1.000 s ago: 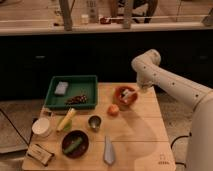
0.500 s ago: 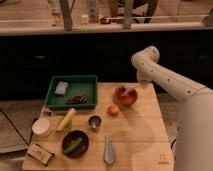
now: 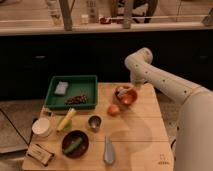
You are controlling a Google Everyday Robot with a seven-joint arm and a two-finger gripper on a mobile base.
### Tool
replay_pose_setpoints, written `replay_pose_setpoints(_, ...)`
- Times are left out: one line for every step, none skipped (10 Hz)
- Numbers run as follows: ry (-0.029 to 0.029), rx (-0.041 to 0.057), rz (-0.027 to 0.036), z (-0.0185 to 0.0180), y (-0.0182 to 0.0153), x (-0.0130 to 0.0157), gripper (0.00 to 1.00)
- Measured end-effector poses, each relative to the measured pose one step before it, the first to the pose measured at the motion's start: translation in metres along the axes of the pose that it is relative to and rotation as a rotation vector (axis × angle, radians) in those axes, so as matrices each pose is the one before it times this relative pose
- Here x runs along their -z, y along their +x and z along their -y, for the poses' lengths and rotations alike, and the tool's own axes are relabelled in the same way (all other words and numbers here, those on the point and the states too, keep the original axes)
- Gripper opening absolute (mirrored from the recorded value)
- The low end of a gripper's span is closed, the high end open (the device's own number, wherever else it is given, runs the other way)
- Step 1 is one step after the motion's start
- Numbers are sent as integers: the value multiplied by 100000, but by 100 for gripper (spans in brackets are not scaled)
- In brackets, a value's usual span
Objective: Wipe red bowl with brush
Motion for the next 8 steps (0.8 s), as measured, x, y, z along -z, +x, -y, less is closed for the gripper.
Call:
replay_pose_setpoints(-630, 247, 682, -701, 149, 106, 0)
replay_pose_setpoints(-566, 343, 503, -949, 689, 204, 0)
replay_pose_setpoints(-608, 437, 90, -1337, 1352, 288, 0)
replay_pose_setpoints(-305, -197, -760, -886, 1174, 182, 0)
replay_pose_setpoints(-344, -316, -1460, -757, 994, 209, 0)
replay_pose_setpoints(263, -713, -1138, -46, 213, 232, 0)
replay_pose_setpoints(258, -1185, -1019, 333, 385, 173, 0)
replay_pose_setpoints(432, -1463, -945, 655, 466, 78, 0)
